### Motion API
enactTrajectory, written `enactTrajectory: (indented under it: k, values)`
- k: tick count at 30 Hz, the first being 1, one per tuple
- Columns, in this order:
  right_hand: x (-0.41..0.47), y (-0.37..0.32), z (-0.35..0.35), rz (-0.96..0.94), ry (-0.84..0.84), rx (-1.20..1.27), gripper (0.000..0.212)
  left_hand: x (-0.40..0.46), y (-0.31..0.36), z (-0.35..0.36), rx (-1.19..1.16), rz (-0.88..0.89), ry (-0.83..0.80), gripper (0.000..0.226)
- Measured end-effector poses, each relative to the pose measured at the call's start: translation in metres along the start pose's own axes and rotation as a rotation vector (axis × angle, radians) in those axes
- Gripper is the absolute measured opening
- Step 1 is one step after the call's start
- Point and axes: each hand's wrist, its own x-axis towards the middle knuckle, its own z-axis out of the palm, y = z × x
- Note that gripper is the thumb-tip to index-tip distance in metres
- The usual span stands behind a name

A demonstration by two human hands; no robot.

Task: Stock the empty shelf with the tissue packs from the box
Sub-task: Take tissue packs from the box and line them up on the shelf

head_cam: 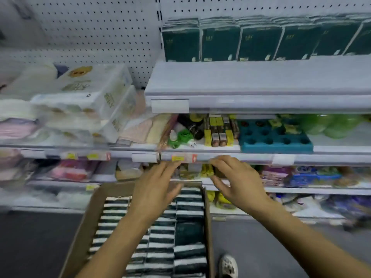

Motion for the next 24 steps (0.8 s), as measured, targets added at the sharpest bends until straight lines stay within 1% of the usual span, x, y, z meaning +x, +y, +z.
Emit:
enactTrajectory:
  k: [4, 6, 8, 11, 14, 18, 20, 22, 24]
  values:
    - [-0.032, -0.030, 0.051, 0.155, -0.289, 0.026, 0.042, -0.055, -0.018, 0.031, 0.085, -0.211, -0.306, 0.054]
    - [-0.045, -0.035, 0.074, 0.205, -0.407, 0.060, 0.045, -0.075, -0.024, 0.053, 0.011, -0.319, -0.443, 0.051]
    - [-0.054, -0.035, 0.098, 0.244, -0.522, 0.100, 0.047, -0.096, -0.030, 0.076, -0.096, -0.388, -0.503, 0.051]
    - [-0.063, -0.028, 0.137, 0.225, -0.636, 0.099, 0.046, -0.117, -0.037, 0.115, -0.229, -0.487, -0.595, 0.050]
    - [-0.068, -0.019, 0.175, 0.189, -0.695, 0.068, 0.045, -0.133, -0.045, 0.159, -0.422, -0.657, -0.654, 0.055]
    - [-0.073, -0.011, 0.216, 0.147, -0.664, 0.012, 0.041, -0.148, -0.049, 0.209, -0.480, -0.815, -0.701, 0.063]
    - [-0.076, -0.009, 0.232, 0.137, -0.658, -0.044, 0.044, -0.154, -0.044, 0.231, -0.554, -0.928, -0.721, 0.067]
    - [-0.078, -0.007, 0.244, 0.136, -0.629, -0.098, 0.052, -0.156, -0.040, 0.250, -0.680, -1.044, -0.707, 0.070]
    - [-0.079, -0.007, 0.253, 0.125, -0.612, -0.149, 0.056, -0.157, -0.036, 0.263, -0.773, -1.113, -0.681, 0.069]
